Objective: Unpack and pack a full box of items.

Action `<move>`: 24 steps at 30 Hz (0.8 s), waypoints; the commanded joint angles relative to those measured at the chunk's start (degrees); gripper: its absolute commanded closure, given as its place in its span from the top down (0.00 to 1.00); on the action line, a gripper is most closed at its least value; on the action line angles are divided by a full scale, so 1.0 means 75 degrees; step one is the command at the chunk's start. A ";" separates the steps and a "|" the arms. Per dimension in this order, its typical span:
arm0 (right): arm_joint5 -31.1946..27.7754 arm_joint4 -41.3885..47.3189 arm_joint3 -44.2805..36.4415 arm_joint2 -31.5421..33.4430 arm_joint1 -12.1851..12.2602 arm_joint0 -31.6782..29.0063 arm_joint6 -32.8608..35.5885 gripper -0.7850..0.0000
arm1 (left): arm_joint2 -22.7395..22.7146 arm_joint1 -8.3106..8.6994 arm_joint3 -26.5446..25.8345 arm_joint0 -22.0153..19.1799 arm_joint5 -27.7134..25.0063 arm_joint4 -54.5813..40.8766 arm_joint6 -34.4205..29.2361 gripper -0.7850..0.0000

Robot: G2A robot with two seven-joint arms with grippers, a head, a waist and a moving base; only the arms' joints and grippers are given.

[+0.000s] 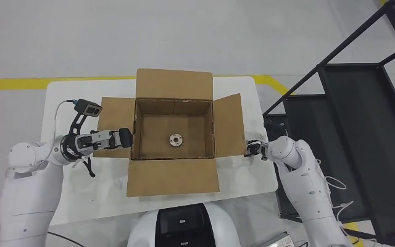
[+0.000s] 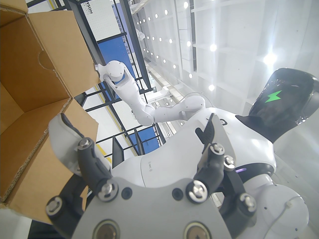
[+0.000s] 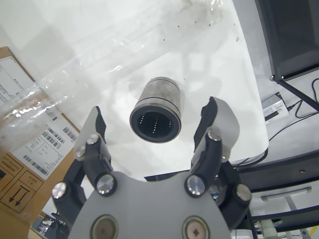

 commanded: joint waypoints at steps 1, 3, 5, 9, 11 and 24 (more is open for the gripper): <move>0.0021 -0.0028 0.0059 -0.0075 0.0000 0.0017 0.0020 1.00 | 0.0000 0.0000 0.0000 0.0000 0.0000 0.0000 0.0000 1.00; 0.0026 -0.0028 0.0179 -0.0165 -0.0006 0.0088 0.0018 1.00 | 0.0000 0.0000 0.0000 0.0000 0.0000 0.0000 0.0000 1.00; 0.0023 0.0005 0.0326 -0.0240 -0.0013 0.0190 0.0004 0.96 | 0.0000 0.0000 0.0000 0.0000 0.0000 0.0000 0.0000 1.00; 0.0037 0.0027 0.0653 -0.0377 -0.0025 0.0449 -0.0037 0.40 | 0.0000 0.0000 0.0000 0.0000 0.0000 0.0000 0.0000 1.00; 0.0063 -0.0002 0.0764 -0.0436 -0.0027 0.0540 -0.0028 0.29 | 0.0000 0.0000 0.0000 0.0000 0.0000 0.0000 0.0000 1.00; 0.0190 -0.0145 0.0657 -0.0446 0.0028 0.0497 0.0042 0.00 | 0.0000 0.0000 0.0000 0.0000 0.0000 0.0000 0.0000 1.00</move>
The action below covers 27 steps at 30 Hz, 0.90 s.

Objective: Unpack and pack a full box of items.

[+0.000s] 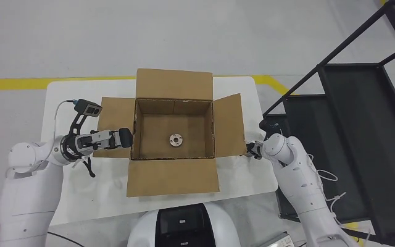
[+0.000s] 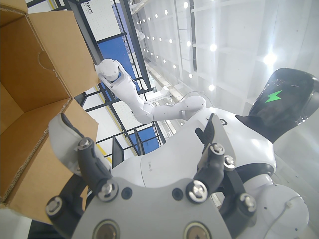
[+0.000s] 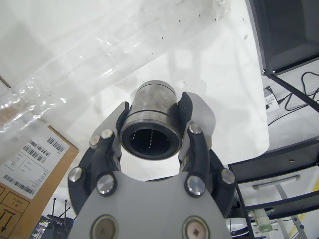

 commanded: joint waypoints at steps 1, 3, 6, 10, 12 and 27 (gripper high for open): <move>-0.0068 0.0069 -0.0247 0.0124 0.0026 -0.0133 0.0055 0.00 | 0.0000 0.0000 0.0000 0.0000 0.0000 0.0000 0.0000 1.00; -0.0150 0.0117 -0.0692 0.0397 0.0079 -0.0356 0.0144 0.00 | 0.0000 0.0000 0.0000 0.0000 0.0000 0.0000 0.0000 1.00; -0.0444 0.0283 -0.1731 0.1005 0.0186 -0.0912 0.0456 0.00 | 0.0000 0.0000 0.0000 0.0000 0.0000 0.0000 0.0000 1.00; -0.0542 0.0454 -0.3202 0.1799 0.0275 -0.1720 0.0586 0.00 | 0.0000 0.0000 0.0000 0.0000 0.0000 0.0000 0.0000 1.00; -0.0550 0.0637 -0.3909 0.2289 0.0292 -0.2155 0.0369 0.00 | 0.0000 0.0000 0.0000 0.0000 0.0000 0.0000 0.0000 1.00; -0.1800 0.2086 -0.6583 0.2308 0.0307 -0.2217 -0.0332 0.00 | 0.0000 0.0000 0.0000 0.0000 0.0000 0.0000 0.0000 1.00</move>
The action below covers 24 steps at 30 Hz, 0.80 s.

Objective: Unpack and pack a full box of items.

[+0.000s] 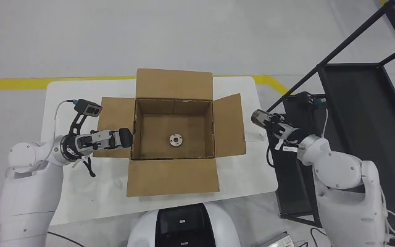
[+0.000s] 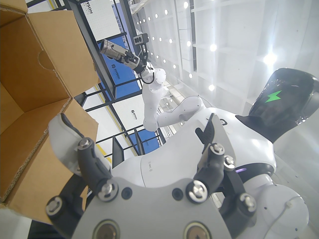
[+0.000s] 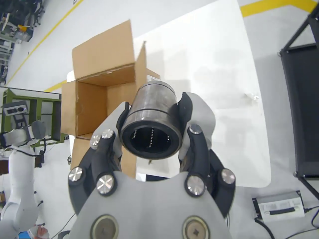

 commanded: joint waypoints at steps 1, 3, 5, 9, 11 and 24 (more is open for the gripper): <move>-0.0085 -0.0047 -0.0133 -0.0386 0.0024 0.0304 0.0263 0.00 | 0.0000 0.0000 0.0000 0.0000 0.0000 0.0000 0.0000 1.00; -0.0100 -0.0220 -0.0175 -0.0915 0.0045 0.0636 0.0544 0.00 | 0.0000 0.0000 0.0000 0.0000 0.0000 0.0000 0.0000 1.00; -0.0046 -0.0582 -0.0142 -0.1671 0.0056 0.1062 0.0797 0.00 | 0.0000 0.0000 0.0000 0.0000 0.0000 0.0000 0.0000 1.00; 0.0107 -0.1188 0.0163 -0.2990 0.0030 0.1761 0.1095 0.00 | 0.0000 0.0000 0.0000 0.0000 0.0000 0.0000 0.0000 1.00; 0.0249 -0.1537 0.0464 -0.3728 -0.0011 0.2183 0.1199 0.00 | 0.0000 0.0000 0.0000 0.0000 0.0000 0.0000 0.0000 1.00; 0.1608 -0.2387 0.3398 -0.6999 -0.0631 0.4714 0.1177 0.00 | 0.0000 0.0000 0.0000 0.0000 0.0000 0.0000 0.0000 1.00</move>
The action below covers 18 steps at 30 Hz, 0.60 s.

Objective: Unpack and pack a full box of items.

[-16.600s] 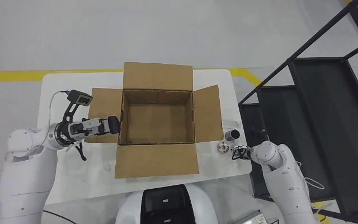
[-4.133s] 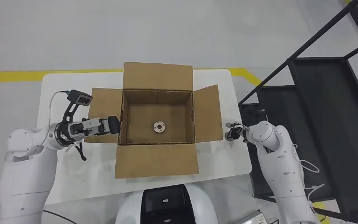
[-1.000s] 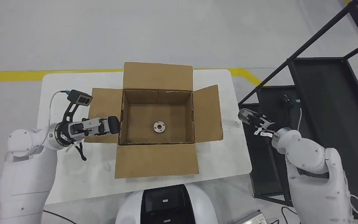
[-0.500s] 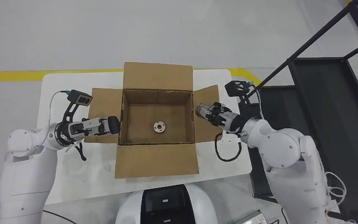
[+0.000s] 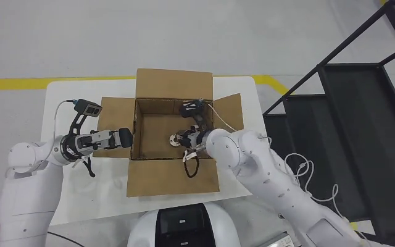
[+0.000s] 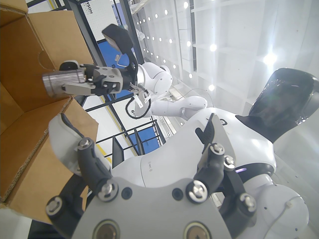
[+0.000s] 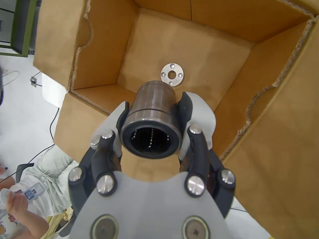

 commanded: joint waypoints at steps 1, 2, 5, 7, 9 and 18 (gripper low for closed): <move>0.0115 0.0021 0.0397 -0.0220 -0.0080 0.0244 -0.0013 0.00 | 0.0000 0.0000 0.0000 0.0000 0.0000 0.0000 0.0000 1.00; 0.0187 0.0041 0.0603 -0.0334 -0.0131 0.0381 -0.0008 0.00 | 0.0000 0.0000 0.0000 0.0000 0.0000 0.0000 0.0000 1.00; 0.0288 0.0141 0.1172 -0.0700 -0.0289 0.0753 0.0022 0.00 | 0.0000 0.0000 0.0000 0.0000 0.0000 0.0000 0.0000 1.00; 0.0316 0.0196 0.1555 -0.0993 -0.0418 0.1014 -0.0037 0.00 | 0.0000 0.0000 0.0000 0.0000 0.0000 0.0000 0.0000 1.00; 0.0374 0.0326 0.2051 -0.1325 -0.0599 0.1335 -0.0174 0.00 | 0.0000 0.0000 0.0000 0.0000 0.0000 0.0000 0.0000 1.00; 0.0483 0.1032 0.3980 -0.2318 -0.1384 0.2337 -0.1017 0.00 | 0.0000 0.0000 0.0000 0.0000 0.0000 0.0000 0.0000 1.00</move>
